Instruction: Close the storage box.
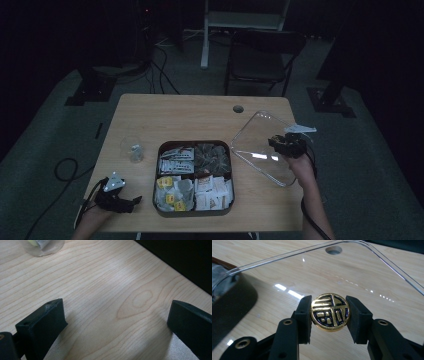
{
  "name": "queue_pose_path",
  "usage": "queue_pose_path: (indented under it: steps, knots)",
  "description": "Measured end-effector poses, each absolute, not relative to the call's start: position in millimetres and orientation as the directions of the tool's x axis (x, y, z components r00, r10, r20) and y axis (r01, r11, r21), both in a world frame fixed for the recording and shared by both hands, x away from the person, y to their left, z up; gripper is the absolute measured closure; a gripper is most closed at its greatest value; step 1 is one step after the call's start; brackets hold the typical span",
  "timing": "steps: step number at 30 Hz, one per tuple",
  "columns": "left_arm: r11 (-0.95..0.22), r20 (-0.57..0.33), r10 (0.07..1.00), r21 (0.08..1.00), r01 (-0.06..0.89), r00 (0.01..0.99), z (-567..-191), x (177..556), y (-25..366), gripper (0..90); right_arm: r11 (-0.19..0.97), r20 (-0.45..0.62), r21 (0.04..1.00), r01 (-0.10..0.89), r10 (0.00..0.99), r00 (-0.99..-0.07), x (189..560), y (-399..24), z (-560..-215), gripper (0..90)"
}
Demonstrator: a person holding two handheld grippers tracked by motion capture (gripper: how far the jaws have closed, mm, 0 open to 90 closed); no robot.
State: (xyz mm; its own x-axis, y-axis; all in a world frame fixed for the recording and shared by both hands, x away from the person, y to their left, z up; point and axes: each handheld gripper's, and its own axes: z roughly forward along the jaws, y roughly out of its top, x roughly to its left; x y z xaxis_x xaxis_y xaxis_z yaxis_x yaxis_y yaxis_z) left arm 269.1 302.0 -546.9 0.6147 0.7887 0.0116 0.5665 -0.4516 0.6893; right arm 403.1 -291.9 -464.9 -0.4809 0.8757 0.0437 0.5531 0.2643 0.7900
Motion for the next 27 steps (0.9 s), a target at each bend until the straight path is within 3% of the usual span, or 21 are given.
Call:
queue_pose_path:
  steps: [16, 27]
  knots:
    - [-0.452, 0.012, 0.788, 0.689, 0.566, 0.615, -547, 269, 302, 2.3, 0.304, 0.056, 0.815, 0.494, 0.806, -0.589, 398, -251, -436, 58.4]
    - [-0.452, 0.012, 0.789, 0.689, 0.566, 0.615, -547, 269, 302, 2.3, 0.375, 0.041, 0.815, 0.442, 0.724, -0.689, 394, -201, -425, 58.4]
